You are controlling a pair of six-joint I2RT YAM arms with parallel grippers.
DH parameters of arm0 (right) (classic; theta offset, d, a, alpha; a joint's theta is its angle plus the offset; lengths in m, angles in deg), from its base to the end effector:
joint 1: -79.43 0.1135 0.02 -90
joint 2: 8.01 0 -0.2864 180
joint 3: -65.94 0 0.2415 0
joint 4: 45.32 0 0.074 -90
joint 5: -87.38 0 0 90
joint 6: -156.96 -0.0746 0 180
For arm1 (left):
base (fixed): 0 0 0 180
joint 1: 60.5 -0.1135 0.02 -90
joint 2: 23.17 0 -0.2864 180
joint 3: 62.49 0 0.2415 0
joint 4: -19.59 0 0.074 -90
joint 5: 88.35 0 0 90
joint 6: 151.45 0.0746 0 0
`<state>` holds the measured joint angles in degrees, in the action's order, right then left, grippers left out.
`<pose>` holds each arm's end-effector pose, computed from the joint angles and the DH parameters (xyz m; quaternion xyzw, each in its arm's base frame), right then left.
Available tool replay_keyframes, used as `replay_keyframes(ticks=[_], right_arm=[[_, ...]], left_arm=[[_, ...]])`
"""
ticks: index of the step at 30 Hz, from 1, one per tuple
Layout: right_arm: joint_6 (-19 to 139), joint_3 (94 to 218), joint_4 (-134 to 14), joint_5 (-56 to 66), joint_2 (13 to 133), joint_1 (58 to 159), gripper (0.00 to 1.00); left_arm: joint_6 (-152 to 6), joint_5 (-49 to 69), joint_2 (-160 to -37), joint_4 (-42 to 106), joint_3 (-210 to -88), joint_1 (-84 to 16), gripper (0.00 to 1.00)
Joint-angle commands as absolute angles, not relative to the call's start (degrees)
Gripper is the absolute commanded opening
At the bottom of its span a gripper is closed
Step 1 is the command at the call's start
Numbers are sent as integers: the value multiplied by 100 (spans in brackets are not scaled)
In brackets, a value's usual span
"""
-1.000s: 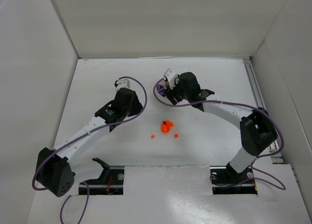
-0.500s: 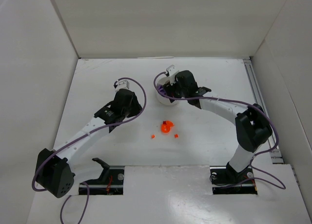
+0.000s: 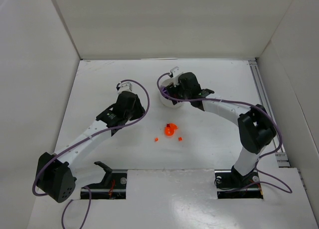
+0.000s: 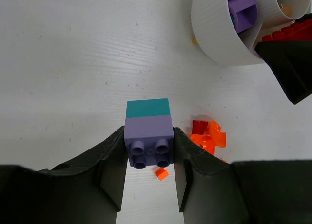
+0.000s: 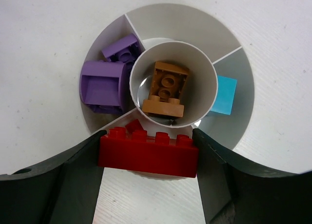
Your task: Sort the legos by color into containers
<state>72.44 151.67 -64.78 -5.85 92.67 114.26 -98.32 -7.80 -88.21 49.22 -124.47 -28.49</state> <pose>0.3545 0.2415 0.2487 -0.2923 0.8346 0.0940 0.4572 0.2308 -0.1298 0.2805 -0.0765 0.8721 -0.2107 0.4350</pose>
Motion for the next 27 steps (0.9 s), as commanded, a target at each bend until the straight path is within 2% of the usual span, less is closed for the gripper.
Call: replay_keyframes(ticks=[1, 2, 4, 8, 10, 20, 24, 26, 27], right_arm=[[7118, 15397, -6120, -614, 9289, 11379, 69], [7118, 15397, -6119, -614, 9289, 11379, 73], [7118, 15397, -6119, -614, 9342, 11379, 73], [7118, 15345, -6119, -491, 9342, 11327, 80], [7118, 15345, -6119, -491, 9342, 11327, 87], [7880, 15187, -6067, -438, 8746, 11379, 88], [8923, 14898, -5971, 184, 8254, 11485, 89], [9462, 14696, -5709, 1018, 8051, 11485, 89], [10222, 14320, -5515, 1474, 7797, 11554, 89]], left_arm=[[-9749, -775, -8645, 4830, -12434, -2885, 9], [-9749, -775, -8645, 4830, -12434, -2885, 9], [-9749, -775, -8645, 4830, -12434, -2885, 9], [-9749, -722, -8593, 4830, -12434, -2885, 9], [-9749, -722, -8593, 4830, -12381, -2885, 9], [-9696, -546, -8540, 4725, -12381, -2885, 9], [-9643, -345, -8390, 4610, -12381, -2885, 9], [-9469, 58, -8251, 4339, -12381, -2885, 9], [-9398, 286, -8198, 4198, -12381, -2885, 7]])
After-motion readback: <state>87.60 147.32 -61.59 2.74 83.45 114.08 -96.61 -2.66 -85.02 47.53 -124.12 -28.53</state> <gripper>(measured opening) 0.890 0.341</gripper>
